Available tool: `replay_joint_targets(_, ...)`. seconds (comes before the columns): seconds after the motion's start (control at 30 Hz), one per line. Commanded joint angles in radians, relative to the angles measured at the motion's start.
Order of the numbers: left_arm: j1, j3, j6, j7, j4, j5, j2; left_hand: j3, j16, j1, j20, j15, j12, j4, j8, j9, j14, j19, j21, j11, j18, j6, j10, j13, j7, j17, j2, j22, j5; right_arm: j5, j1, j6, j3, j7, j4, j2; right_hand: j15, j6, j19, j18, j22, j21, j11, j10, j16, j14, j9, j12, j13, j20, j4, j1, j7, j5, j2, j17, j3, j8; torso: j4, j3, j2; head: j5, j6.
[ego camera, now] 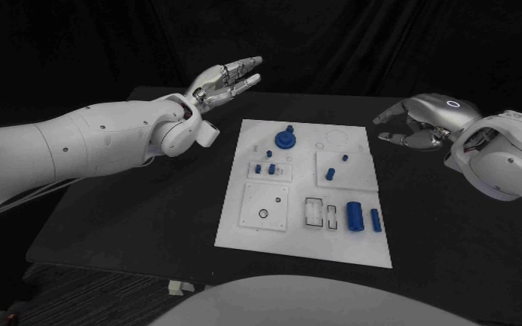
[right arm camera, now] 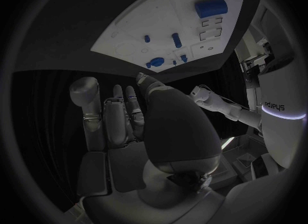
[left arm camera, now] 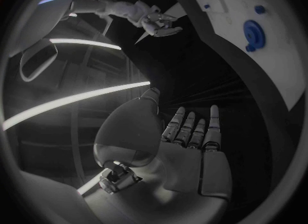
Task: Assemble the parts on the task board
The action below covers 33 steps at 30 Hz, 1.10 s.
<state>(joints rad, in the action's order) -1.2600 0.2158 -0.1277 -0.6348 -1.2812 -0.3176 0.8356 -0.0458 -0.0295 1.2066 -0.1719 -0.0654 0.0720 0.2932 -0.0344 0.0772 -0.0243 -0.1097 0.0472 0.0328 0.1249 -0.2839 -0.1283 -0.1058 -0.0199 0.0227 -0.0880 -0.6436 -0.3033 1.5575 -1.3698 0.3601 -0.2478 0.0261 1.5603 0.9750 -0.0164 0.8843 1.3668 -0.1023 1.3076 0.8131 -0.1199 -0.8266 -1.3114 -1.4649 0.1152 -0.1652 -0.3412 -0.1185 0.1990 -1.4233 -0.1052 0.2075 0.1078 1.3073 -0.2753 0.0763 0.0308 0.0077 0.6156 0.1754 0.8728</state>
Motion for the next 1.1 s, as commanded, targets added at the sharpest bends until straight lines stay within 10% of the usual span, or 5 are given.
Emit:
replay_joint_targets(0.03, 0.019, -0.001, 0.161, -0.143, -0.029, 0.248, 0.007, -0.064, 0.03, -0.021, -0.013, 0.03, -0.039, 0.0, 0.008, -0.035, 0.024, 0.087, -0.021, -0.064, 0.011, 0.076, 0.075, 0.064, 0.039, -0.023, -0.021, 0.288, 0.029, 0.005, 0.017, -0.056, 0.0, 0.024, -0.012, -0.006, 0.006, -0.006, 0.0, -0.019, 0.1, 0.005, -0.003, 0.027, 0.002, -0.028, -0.005, 0.025, 0.043, 0.006, -0.006, 0.011, -0.009, -0.018, -0.006, 0.031, 0.023, -0.006, -0.0156, -0.0059, 0.005, -0.021, 0.0)
replay_joint_targets(0.13, 0.037, -0.001, 0.178, -0.153, -0.055, 0.27, 0.013, -0.13, 0.03, -0.008, -0.004, 0.057, -0.054, 0.0, 0.01, -0.052, 0.024, 0.11, -0.047, -0.109, 0.017, 0.094, 0.106, 0.093, 0.077, -0.023, -0.051, 0.638, 0.051, 0.005, 0.033, -0.057, 0.0, 0.018, -0.02, -0.01, 0.006, -0.014, 0.001, -0.019, 0.101, 0.004, -0.004, 0.023, 0.003, -0.027, -0.011, 0.03, 0.067, 0.006, -0.013, 0.011, 0.001, -0.025, -0.008, 0.029, 0.035, -0.01, -0.0241, -0.0076, 0.007, -0.037, 0.0)
replay_joint_targets(0.4, 0.069, -0.001, 0.191, -0.162, -0.117, 0.281, 0.03, -0.177, 0.03, 0.018, 0.017, 0.056, -0.061, -0.001, 0.011, -0.053, 0.024, 0.11, -0.047, -0.111, 0.033, 0.105, 0.118, 0.1, 0.102, -0.023, -0.07, 0.644, 0.054, 0.005, 0.063, -0.059, 0.0, 0.003, -0.039, -0.02, -0.005, -0.011, 0.006, -0.02, 0.098, -0.01, 0.004, -0.061, 0.065, -0.014, -0.022, 0.017, 0.122, -0.002, -0.042, -0.013, 0.005, -0.019, -0.019, -0.034, 0.052, -0.008, -0.0643, -0.0242, 0.016, -0.082, -0.011)
replay_joint_targets(0.73, 0.076, -0.001, 0.192, -0.156, -0.145, 0.273, 0.047, -0.196, 0.03, 0.038, 0.0, 0.041, -0.066, -0.003, 0.014, -0.056, 0.024, 0.11, -0.047, -0.104, 0.045, 0.129, 0.124, 0.103, 0.15, -0.023, -0.078, 0.644, 0.045, 0.005, 0.077, -0.067, 0.0, -0.005, -0.055, -0.04, -0.007, 0.0, 0.011, -0.02, 0.099, -0.012, 0.008, -0.146, 0.067, -0.018, -0.03, 0.017, 0.164, -0.005, -0.044, -0.011, 0.001, -0.025, -0.029, -0.046, 0.062, -0.006, -0.0811, -0.0456, 0.018, -0.118, -0.025)
replay_joint_targets(1.1, 0.078, 0.0, 0.194, -0.145, -0.189, 0.213, 0.083, -0.193, 0.03, 0.121, -0.016, 0.023, -0.067, -0.004, 0.014, -0.056, 0.024, 0.11, -0.047, -0.084, 0.051, 0.138, 0.125, 0.103, 0.147, -0.023, -0.059, 0.644, 0.01, 0.005, 0.085, -0.062, 0.0, -0.004, -0.07, -0.071, 0.0, 0.04, 0.014, -0.02, 0.1, -0.014, 0.018, -0.209, 0.067, -0.018, -0.028, 0.024, 0.194, 0.001, -0.044, -0.019, -0.013, -0.005, -0.031, -0.053, 0.052, 0.006, -0.0935, -0.0474, 0.017, -0.148, -0.026)
